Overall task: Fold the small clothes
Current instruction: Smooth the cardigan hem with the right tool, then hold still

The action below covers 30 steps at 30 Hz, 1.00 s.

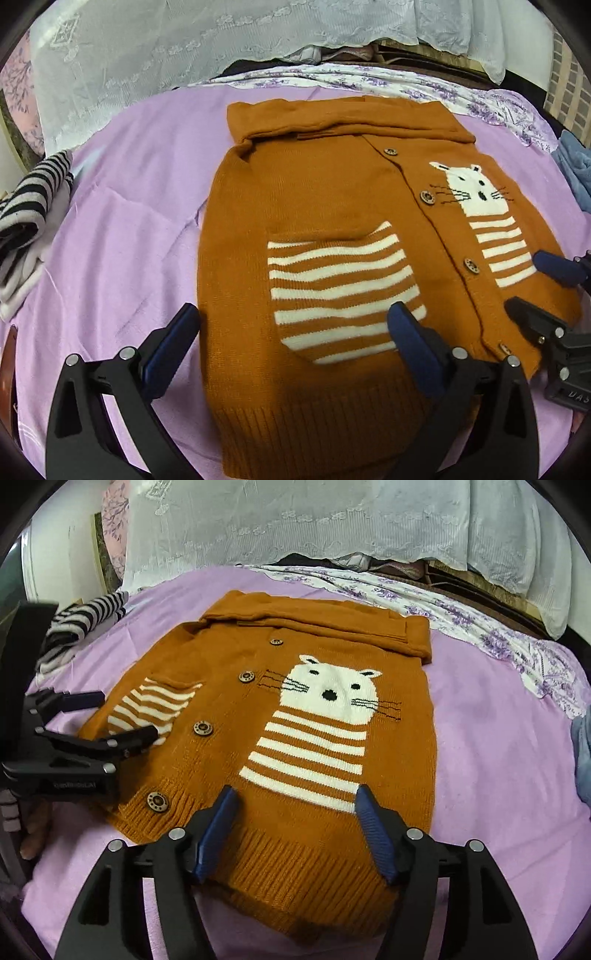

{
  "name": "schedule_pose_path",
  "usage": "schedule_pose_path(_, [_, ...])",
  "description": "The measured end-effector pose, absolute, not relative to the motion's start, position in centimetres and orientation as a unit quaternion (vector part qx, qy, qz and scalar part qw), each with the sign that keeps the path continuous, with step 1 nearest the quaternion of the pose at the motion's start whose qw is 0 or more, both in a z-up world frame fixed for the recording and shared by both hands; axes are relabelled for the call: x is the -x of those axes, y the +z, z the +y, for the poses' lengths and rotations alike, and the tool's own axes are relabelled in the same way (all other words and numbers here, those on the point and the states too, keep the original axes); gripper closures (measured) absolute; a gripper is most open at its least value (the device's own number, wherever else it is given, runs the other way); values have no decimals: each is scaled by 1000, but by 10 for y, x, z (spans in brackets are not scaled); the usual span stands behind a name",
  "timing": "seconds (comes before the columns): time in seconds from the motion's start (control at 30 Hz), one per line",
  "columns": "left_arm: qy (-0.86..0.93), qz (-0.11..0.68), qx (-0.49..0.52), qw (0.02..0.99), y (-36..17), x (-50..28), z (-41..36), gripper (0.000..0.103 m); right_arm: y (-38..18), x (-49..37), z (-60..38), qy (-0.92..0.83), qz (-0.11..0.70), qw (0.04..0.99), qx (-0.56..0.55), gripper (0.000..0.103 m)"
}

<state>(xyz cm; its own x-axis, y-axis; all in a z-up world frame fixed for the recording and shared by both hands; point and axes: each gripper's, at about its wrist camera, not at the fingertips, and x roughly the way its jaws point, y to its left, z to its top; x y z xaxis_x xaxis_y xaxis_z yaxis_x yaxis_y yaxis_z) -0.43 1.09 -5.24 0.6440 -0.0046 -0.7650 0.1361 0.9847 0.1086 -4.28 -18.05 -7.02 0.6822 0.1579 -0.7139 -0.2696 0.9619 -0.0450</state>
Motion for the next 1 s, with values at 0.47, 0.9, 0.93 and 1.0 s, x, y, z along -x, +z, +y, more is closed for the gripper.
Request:
schedule_pose_path(0.47, [-29, 391, -95, 915, -47, 15, 5, 4, -60, 51, -194, 120, 350, 928, 41, 29])
schedule_pose_path(0.9, [-29, 391, -91, 916, -46, 16, 5, 4, -60, 49, -198, 122, 350, 929, 24, 28])
schedule_pose_path(0.93, [-29, 390, -90, 916, -46, 17, 5, 4, -60, 50, -198, 122, 348, 929, 23, 28])
schedule_pose_path(1.0, [-29, 390, -90, 916, -45, 16, 6, 4, -59, 50, -199, 122, 347, 930, 22, 28])
